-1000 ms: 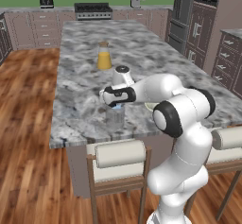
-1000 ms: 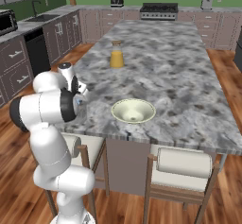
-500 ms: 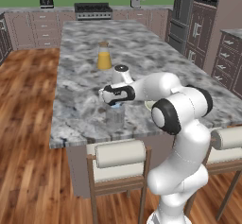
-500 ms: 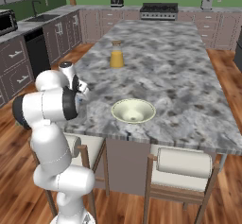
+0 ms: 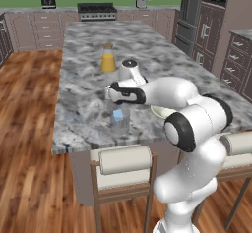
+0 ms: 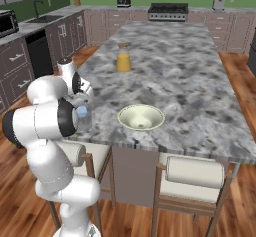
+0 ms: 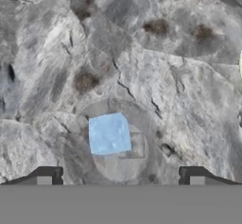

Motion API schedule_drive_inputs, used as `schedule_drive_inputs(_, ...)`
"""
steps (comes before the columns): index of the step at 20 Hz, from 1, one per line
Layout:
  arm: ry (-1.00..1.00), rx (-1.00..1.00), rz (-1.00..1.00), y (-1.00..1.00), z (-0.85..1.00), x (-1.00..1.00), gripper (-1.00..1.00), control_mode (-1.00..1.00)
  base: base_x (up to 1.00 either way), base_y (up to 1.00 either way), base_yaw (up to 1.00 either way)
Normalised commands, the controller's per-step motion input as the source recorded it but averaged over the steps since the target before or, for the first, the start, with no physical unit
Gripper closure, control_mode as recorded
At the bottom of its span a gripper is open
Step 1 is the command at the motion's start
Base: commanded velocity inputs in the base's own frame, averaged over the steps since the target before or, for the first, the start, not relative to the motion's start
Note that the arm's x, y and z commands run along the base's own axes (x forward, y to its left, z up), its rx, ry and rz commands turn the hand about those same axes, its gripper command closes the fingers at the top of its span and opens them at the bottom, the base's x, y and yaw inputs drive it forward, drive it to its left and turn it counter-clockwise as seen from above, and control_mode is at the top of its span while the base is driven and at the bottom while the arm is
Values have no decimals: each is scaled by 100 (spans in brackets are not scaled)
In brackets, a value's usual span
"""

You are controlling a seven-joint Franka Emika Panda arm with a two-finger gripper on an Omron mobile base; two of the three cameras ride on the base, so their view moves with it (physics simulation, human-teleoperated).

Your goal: There are two ice cubes in the ice bowl. Place both ice cubes in the glass cup.

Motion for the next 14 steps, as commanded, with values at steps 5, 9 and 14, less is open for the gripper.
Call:
schedule_drive_inputs(5, 0, 1, -13, -93, 54, -100, -100, -100, 0, 0, 0)
schedule_drive_inputs(9, 1, 1, -1, -100, 8, -100, -100, -100, 0, 0, 0)
schedule_drive_inputs(14, -1, 0, -4, -100, -52, -100, -100, -100, 0, 0, 0)
